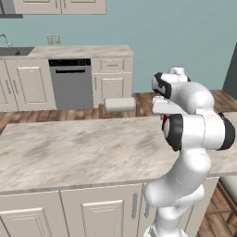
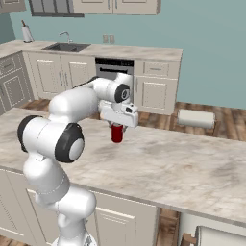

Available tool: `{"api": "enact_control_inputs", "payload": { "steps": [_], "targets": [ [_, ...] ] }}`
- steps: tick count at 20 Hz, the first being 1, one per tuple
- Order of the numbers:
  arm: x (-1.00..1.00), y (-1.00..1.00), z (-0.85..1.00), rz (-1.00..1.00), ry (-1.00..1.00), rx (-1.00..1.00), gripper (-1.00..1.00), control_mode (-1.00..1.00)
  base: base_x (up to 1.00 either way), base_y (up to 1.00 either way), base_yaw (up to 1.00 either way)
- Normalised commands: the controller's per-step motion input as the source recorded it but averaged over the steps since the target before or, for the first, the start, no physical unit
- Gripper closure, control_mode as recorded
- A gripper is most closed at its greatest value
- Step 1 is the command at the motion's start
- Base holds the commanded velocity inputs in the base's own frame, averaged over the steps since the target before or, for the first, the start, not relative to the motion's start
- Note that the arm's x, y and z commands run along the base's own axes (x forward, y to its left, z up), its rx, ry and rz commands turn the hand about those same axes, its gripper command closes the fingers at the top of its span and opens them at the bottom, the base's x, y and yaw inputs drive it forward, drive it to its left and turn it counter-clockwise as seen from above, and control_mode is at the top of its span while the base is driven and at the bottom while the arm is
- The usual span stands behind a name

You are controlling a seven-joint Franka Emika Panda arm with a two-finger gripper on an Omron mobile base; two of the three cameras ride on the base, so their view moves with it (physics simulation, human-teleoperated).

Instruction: Four empty soda cans are scattered around the kitchen. Gather all the cans and cluster them next to the stove for recycling.

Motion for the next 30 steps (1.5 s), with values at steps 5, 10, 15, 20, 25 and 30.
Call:
{"api": "enact_control_inputs", "payload": {
  "steps": [5, 10, 15, 20, 25, 30],
  "targets": [
    [-0.35, 0.07, 0.31, -0.01, 0.02, 0.00, 1.00, -1.00, 0.00, 0.00, 0.00],
    [-0.36, 0.10, 0.26, -0.07, 0.02, 0.00, 1.00, -1.00, 0.00, 0.00, 0.00],
    [-0.23, 0.11, -0.09, -0.06, -0.01, -0.05, 1.00, -1.00, 0.00, 0.00, 0.00],
    [-0.19, 0.10, -0.13, -0.05, -0.09, -0.06, 1.00, -1.00, 0.00, 0.00, 0.00],
    [-0.09, 0.02, 0.00, -0.06, -0.05, -0.02, 1.00, -1.00, 0.00, 0.00, 0.00],
    [-0.01, 0.02, -0.02, -0.09, -0.16, -0.04, 1.00, -1.00, 0.00, 0.00, 0.00]
  ]
}}
